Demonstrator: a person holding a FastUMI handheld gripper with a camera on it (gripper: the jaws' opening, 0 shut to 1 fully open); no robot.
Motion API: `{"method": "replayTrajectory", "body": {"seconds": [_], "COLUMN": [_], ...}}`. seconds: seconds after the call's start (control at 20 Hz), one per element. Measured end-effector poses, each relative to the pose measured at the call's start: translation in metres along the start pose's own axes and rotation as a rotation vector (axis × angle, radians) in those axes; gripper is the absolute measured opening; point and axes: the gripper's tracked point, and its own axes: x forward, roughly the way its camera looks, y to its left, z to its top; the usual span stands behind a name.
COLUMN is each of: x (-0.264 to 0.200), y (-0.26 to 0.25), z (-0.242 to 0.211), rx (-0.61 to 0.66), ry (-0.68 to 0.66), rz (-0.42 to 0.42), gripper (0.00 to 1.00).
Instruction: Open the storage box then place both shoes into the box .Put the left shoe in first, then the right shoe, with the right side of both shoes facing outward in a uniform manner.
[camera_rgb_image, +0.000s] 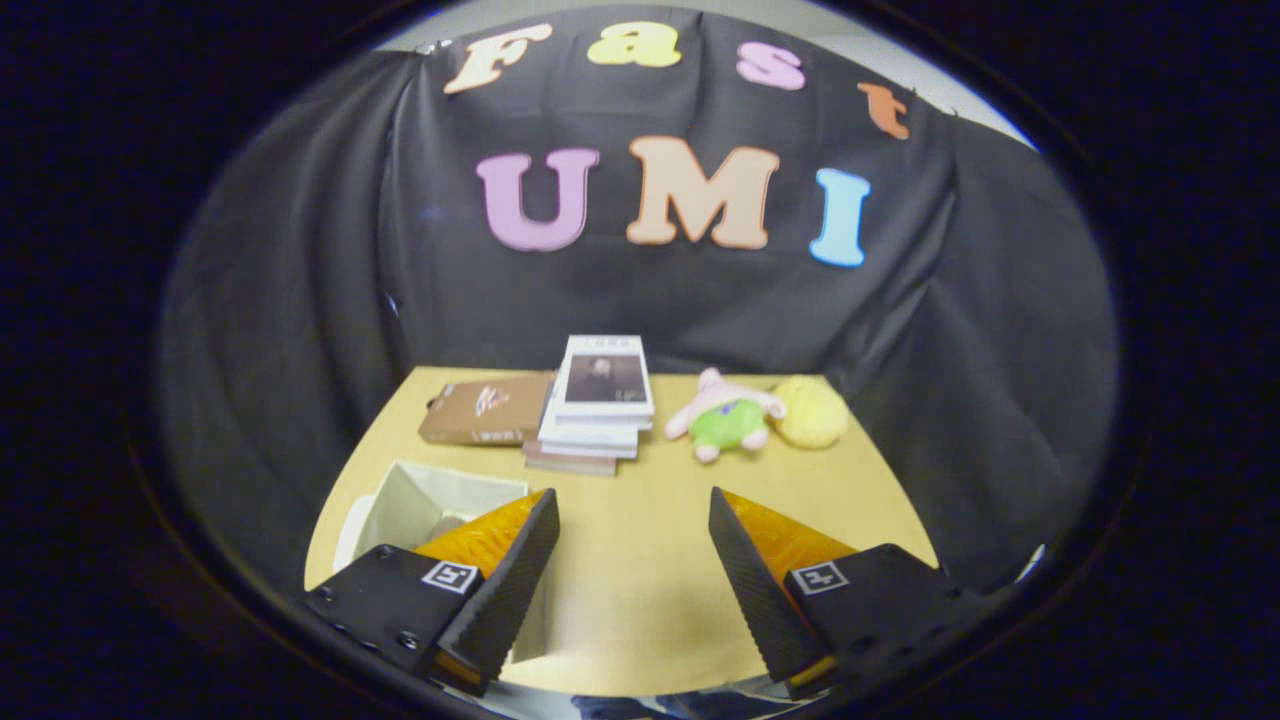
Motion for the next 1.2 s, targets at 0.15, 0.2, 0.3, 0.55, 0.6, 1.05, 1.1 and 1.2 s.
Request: {"method": "replayTrajectory", "body": {"seconds": [0.15, 0.2, 0.3, 0.55, 0.6, 1.05, 1.1, 1.2], "x": [-0.016, -0.025, -0.037, -0.060, -0.064, -0.076, -0.083, -0.089], "y": [-0.016, -0.022, -0.028, -0.029, -0.029, -0.044, -0.047, -0.052], "z": [0.044, 0.052, 0.063, 0.072, 0.071, 0.052, 0.051, 0.050], "rx": [0.005, -0.010, -0.041, -0.034, -0.012, 0.068, 0.077, 0.092], "ry": [-0.231, -0.300, -0.381, -0.499, -0.518, -0.527, -0.527, -0.524], "rz": [0.011, 0.007, 0.002, 0.015, 0.017, -0.018, -0.022, -0.033], "gripper": [0.97, 0.97, 0.97, 0.97, 0.97, 0.97, 0.97, 0.97]}}
